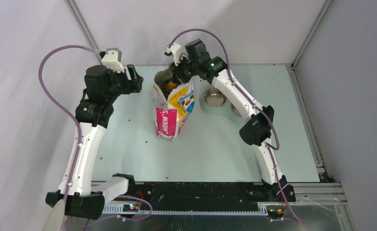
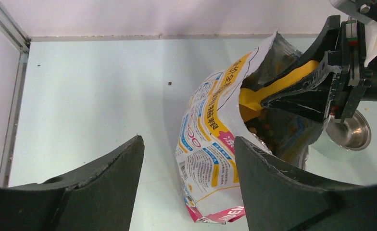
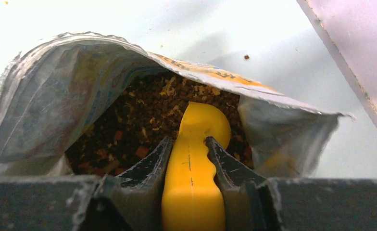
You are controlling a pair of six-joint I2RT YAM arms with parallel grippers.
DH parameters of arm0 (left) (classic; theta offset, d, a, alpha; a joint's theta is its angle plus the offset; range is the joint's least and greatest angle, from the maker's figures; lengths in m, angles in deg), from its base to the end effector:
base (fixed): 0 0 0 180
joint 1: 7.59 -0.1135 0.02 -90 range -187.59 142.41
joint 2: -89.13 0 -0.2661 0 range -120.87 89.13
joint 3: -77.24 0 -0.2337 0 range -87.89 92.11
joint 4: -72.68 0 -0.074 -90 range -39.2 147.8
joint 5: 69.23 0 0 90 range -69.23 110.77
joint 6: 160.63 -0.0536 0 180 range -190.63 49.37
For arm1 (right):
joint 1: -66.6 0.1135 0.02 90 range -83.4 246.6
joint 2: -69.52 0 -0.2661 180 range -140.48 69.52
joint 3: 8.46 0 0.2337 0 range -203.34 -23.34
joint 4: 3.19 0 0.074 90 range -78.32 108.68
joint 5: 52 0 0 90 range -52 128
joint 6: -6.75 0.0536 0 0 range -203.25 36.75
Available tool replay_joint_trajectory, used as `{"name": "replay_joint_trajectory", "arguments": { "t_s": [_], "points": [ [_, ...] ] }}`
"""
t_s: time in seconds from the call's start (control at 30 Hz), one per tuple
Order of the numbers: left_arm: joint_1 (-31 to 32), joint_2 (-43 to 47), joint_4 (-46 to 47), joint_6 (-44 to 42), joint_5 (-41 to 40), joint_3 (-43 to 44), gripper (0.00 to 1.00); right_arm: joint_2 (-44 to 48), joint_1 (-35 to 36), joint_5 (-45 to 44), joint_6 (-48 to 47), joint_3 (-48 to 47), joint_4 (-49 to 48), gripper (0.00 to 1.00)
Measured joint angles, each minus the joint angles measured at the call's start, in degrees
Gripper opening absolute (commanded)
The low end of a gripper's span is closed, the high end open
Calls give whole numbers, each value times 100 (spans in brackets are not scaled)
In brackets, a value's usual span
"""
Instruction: Serve the pet food
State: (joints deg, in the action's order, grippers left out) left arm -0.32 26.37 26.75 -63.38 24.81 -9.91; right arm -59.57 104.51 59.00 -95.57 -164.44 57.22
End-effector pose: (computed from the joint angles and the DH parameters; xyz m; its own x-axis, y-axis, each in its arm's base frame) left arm 0.2208 -0.0320 0.4325 -0.2930 -0.0895 -0.9519 0.1577 0.9774 -0.1405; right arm 0.3824 0.3221 0.3572 -0.2530 -0.4495 -0.8567 -0.8837 0.4679 0.0155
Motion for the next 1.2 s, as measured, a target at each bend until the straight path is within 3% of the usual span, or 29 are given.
{"name": "replay_joint_trajectory", "arguments": {
  "t_s": [0.4, 0.63, 1.2],
  "points": [
    [-203, -2, 11, 90, 354, -98, 75, -181, 162, 236, -723, 70, 212, 0],
    [-205, -114, 39, 140, 472, -98, 75, -190, 13, 748, -634, 70, 501, 0],
    [-205, -514, -4, -164, 562, -98, 70, -365, -713, 2957, 2227, 59, 42, 0]
  ]
}}
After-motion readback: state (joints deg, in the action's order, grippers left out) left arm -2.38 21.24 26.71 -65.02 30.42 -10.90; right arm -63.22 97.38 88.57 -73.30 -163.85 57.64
